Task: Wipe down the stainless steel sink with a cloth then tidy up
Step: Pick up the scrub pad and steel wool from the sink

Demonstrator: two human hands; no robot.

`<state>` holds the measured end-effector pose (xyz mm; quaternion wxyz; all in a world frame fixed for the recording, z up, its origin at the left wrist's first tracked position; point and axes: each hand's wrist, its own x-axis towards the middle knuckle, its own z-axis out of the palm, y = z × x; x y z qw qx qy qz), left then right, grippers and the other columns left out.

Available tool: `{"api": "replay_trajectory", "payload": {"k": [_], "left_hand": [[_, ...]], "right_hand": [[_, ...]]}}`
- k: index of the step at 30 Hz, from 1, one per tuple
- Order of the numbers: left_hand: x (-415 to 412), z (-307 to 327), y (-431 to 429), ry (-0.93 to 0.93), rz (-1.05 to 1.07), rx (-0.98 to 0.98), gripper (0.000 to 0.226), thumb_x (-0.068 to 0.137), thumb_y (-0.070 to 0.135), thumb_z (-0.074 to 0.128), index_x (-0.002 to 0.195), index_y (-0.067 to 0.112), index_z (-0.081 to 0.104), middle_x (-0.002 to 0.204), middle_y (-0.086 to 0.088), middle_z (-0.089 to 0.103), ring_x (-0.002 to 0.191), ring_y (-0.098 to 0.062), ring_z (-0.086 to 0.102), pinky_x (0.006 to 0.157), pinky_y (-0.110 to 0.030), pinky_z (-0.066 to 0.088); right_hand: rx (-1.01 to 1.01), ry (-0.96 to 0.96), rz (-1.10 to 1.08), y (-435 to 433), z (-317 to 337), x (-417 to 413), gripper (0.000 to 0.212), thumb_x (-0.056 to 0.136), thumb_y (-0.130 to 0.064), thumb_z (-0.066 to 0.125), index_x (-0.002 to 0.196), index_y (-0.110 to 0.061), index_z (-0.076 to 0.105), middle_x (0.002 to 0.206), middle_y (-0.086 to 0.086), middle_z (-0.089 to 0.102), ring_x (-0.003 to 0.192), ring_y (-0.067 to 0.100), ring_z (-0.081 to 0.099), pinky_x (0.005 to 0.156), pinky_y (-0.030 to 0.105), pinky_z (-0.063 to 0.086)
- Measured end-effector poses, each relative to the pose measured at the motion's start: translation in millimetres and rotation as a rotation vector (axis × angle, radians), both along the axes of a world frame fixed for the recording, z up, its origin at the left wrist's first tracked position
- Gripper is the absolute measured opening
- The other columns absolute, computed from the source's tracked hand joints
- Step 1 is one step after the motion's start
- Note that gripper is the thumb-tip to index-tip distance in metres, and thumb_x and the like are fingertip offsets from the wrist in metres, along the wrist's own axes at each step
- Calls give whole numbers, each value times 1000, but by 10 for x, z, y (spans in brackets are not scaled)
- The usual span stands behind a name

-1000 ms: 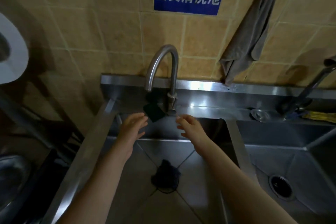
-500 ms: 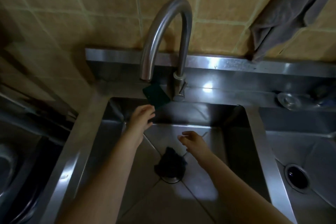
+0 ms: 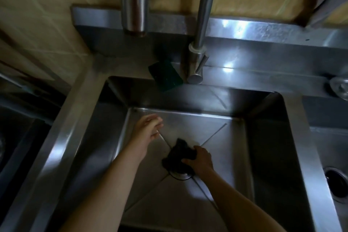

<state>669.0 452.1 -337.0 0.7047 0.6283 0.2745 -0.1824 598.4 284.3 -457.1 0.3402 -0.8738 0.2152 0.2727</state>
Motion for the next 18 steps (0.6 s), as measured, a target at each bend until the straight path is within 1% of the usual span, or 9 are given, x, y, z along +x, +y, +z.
{"api": "replay_trajectory", "payload": {"k": [2, 4, 6, 7, 9, 11, 14, 18], "left_hand": [[-19, -59, 1, 13, 10, -19, 9, 89, 13, 55, 87, 22, 56, 90, 0, 66, 85, -12, 62, 72, -27, 43], [-18, -99, -16, 18, -1, -30, 10, 89, 15, 55, 86, 23, 56, 92, 1, 66, 87, -11, 63, 74, -28, 43], [-11, -133, -45, 23, -14, -34, 8, 89, 16, 56, 87, 24, 57, 94, 1, 67, 90, -12, 63, 78, -29, 44], [-12, -144, -59, 25, -17, -36, 8, 89, 16, 56, 88, 23, 57, 95, 1, 67, 91, -13, 63, 81, -31, 44], [-17, -157, -74, 29, -19, -34, 7, 90, 17, 55, 90, 23, 57, 96, 1, 67, 93, -13, 63, 86, -34, 44], [-21, -152, -85, 33, -16, -35, 6, 90, 17, 55, 91, 23, 57, 96, 2, 67, 93, -13, 63, 90, -36, 43], [2, -122, -116, 39, -13, -47, 5, 91, 18, 54, 91, 23, 57, 98, 2, 67, 94, -12, 62, 92, -37, 43], [118, -7, -137, 40, -33, -65, 7, 92, 28, 52, 99, 26, 55, 116, 0, 59, 103, -14, 58, 87, -35, 45]], "right_hand": [[-61, -63, 21, 25, -86, -46, 66, 71, -42, 75, 124, -13, 51, 122, 9, 55, 115, 29, 50, 92, 36, 43], [-89, -102, 5, 54, -143, -72, 64, 72, -39, 75, 125, -13, 50, 121, 9, 54, 115, 29, 49, 92, 38, 42], [-111, -108, -17, 80, -188, -74, 60, 72, -40, 75, 121, -13, 53, 118, 9, 55, 113, 29, 51, 91, 38, 44], [-103, -95, -30, 82, -213, -75, 56, 71, -40, 75, 116, -12, 57, 114, 9, 58, 109, 29, 54, 89, 38, 47], [-28, -74, -84, 62, -254, -61, 46, 70, -37, 77, 104, -10, 64, 105, 10, 66, 99, 27, 61, 80, 34, 51], [100, -46, -181, 32, -245, -40, 39, 71, -28, 78, 100, -6, 67, 100, 11, 69, 94, 27, 65, 74, 30, 51], [243, -42, -310, -47, -217, -1, 29, 73, -19, 78, 96, -5, 66, 97, 11, 68, 94, 26, 64, 76, 29, 51], [324, -56, -385, -130, -47, 100, 28, 77, -15, 75, 99, -2, 64, 94, 12, 65, 92, 26, 63, 77, 31, 49]]}}
